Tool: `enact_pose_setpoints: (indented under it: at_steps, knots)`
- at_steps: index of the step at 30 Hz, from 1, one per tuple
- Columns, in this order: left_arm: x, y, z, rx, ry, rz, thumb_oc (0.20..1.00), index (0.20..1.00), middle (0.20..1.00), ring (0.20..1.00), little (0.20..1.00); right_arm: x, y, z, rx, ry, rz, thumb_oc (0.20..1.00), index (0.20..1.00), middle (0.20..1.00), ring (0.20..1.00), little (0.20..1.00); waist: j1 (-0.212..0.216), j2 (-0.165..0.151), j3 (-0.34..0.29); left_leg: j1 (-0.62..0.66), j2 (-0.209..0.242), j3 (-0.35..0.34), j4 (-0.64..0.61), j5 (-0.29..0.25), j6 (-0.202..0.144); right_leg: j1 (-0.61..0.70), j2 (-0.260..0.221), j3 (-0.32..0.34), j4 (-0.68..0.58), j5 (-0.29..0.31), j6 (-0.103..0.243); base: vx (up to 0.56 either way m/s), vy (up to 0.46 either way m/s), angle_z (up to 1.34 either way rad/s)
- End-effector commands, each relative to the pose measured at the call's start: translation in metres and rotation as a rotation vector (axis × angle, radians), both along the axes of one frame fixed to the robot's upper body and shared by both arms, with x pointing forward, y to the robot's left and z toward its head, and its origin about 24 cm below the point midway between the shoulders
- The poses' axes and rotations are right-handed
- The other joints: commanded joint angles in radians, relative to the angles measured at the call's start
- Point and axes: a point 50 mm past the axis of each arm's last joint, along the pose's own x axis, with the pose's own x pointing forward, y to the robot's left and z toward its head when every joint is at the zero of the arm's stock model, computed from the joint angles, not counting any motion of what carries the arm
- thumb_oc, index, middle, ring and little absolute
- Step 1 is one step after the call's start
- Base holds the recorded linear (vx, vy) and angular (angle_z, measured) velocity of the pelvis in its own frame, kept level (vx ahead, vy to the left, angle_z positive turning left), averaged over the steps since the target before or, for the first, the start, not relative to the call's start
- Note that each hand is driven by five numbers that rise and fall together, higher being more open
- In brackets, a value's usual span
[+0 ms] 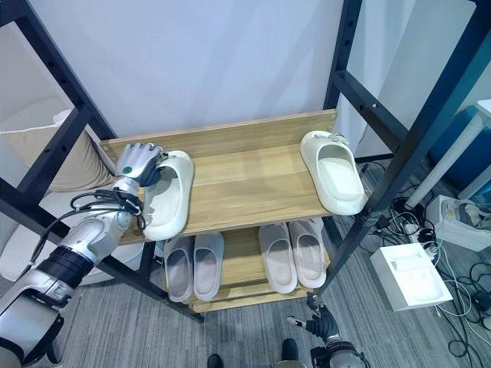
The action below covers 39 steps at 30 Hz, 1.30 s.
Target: Arrange the slippers neatly on the shoe rack.
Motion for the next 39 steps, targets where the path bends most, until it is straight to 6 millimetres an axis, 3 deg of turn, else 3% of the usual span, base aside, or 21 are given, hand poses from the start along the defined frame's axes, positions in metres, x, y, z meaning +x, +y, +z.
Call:
enact_pose_setpoints:
  at_steps: [1, 7, 8, 14, 20, 21, 22, 26, 31, 35, 39]
  knots:
    - [0.020, -0.025, 0.065, 0.027, -0.176, -0.066, 0.200, 0.200, 0.200, 0.200, 0.200, 0.028, 0.004, 0.026, 0.019, -0.161, 0.004, 1.000, 1.000, 1.000, 1.000, 1.000, -0.042, -0.022, 0.043, 0.063, -0.039, 0.001, -0.001, -0.080, -0.010, 0.085, 0.026, 0.004, 0.007, -0.122, 0.025, -0.02, -0.011, -0.13]
    - [0.031, -0.040, 0.067, 0.019, -0.150, -0.073, 0.200, 0.200, 0.200, 0.200, 0.200, 0.029, -0.005, 0.030, 0.013, -0.180, -0.040, 1.000, 1.000, 1.000, 1.000, 1.000, -0.084, -0.004, 0.047, 0.067, -0.034, 0.035, -0.001, -0.081, -0.011, 0.065, 0.031, 0.039, 0.010, -0.115, 0.027, 0.00, -0.001, -0.23]
    - [0.037, -0.044, 0.065, 0.010, -0.128, -0.052, 0.200, 0.200, 0.200, 0.200, 0.200, 0.028, -0.011, 0.032, -0.002, -0.188, -0.059, 1.000, 1.000, 1.000, 1.000, 1.000, -0.119, 0.006, 0.052, 0.069, -0.031, 0.060, -0.001, -0.085, -0.011, 0.048, 0.034, 0.070, 0.011, -0.109, 0.028, 0.01, -0.004, -0.41]
    - [0.047, -0.052, 0.060, 0.015, -0.074, -0.021, 0.200, 0.200, 0.200, 0.200, 0.200, 0.026, -0.029, 0.038, -0.032, -0.211, -0.118, 1.000, 1.000, 1.000, 1.000, 1.000, -0.172, 0.021, 0.058, 0.075, -0.024, 0.104, -0.001, -0.091, -0.011, 0.024, 0.039, 0.114, 0.022, -0.107, 0.031, 0.03, -0.006, -0.35]
    - [0.051, -0.051, 0.052, -0.020, -0.024, 0.014, 0.200, 0.200, 0.200, 0.200, 0.200, 0.028, -0.032, 0.039, -0.031, -0.222, -0.147, 1.000, 1.000, 1.000, 1.000, 1.000, -0.187, 0.028, 0.063, 0.088, -0.017, 0.130, -0.001, -0.097, -0.012, 0.016, 0.045, 0.139, 0.025, -0.107, 0.031, 0.04, -0.012, -0.17]
    - [0.051, -0.051, 0.052, -0.018, -0.020, 0.014, 0.787, 0.787, 0.787, 0.787, 0.787, 0.027, -0.032, 0.038, -0.030, -0.217, -0.148, 1.000, 1.000, 1.000, 1.000, 1.000, -0.186, 0.028, 0.063, 0.089, -0.017, 0.130, -0.001, -0.098, -0.013, 0.018, 0.045, 0.138, 0.025, -0.108, 0.031, 0.02, -0.026, -0.07]
    - [0.051, -0.054, 0.051, -0.015, -0.011, 0.007, 1.000, 1.000, 1.000, 1.000, 1.000, 0.026, -0.031, 0.038, -0.026, -0.214, -0.149, 1.000, 1.000, 1.000, 1.000, 1.000, -0.184, 0.028, 0.063, 0.092, -0.016, 0.127, -0.001, -0.098, -0.014, 0.022, 0.046, 0.135, 0.024, -0.109, 0.029, 0.01, -0.041, -0.05]
    - [0.048, -0.062, 0.056, -0.040, -0.020, -0.029, 1.000, 1.000, 1.000, 1.000, 1.000, 0.022, -0.027, 0.033, -0.013, -0.192, -0.144, 1.000, 1.000, 1.000, 1.000, 1.000, -0.164, 0.026, 0.059, 0.092, -0.016, 0.104, -0.001, -0.096, -0.014, 0.038, 0.045, 0.113, 0.022, -0.116, 0.025, 0.00, -0.029, 0.01]
    - [0.037, -0.073, 0.079, -0.068, -0.100, -0.116, 1.000, 1.000, 1.000, 1.000, 1.000, 0.019, -0.023, 0.029, 0.005, -0.171, -0.135, 1.000, 1.000, 1.000, 1.000, 1.000, -0.123, 0.017, 0.051, 0.090, -0.019, 0.063, -0.001, -0.091, -0.015, 0.066, 0.044, 0.066, 0.016, -0.126, 0.020, -0.01, -0.044, 0.21]
    - [0.024, -0.070, 0.099, -0.126, -0.188, -0.158, 1.000, 1.000, 1.000, 1.000, 1.000, 0.017, -0.019, 0.025, 0.020, -0.146, -0.123, 1.000, 1.000, 1.000, 1.000, 1.000, -0.082, 0.004, 0.045, 0.085, -0.023, 0.029, -0.001, -0.086, -0.016, 0.087, 0.043, 0.026, 0.009, -0.133, 0.015, -0.02, -0.033, 0.26]
    - [0.017, -0.063, 0.104, -0.172, -0.223, -0.165, 1.000, 1.000, 1.000, 1.000, 1.000, 0.016, -0.016, 0.023, 0.029, -0.129, -0.111, 1.000, 1.000, 1.000, 1.000, 1.000, -0.067, -0.003, 0.041, 0.081, -0.025, 0.013, -0.001, -0.083, -0.017, 0.094, 0.043, 0.011, 0.007, -0.136, 0.012, -0.03, -0.023, 0.31]
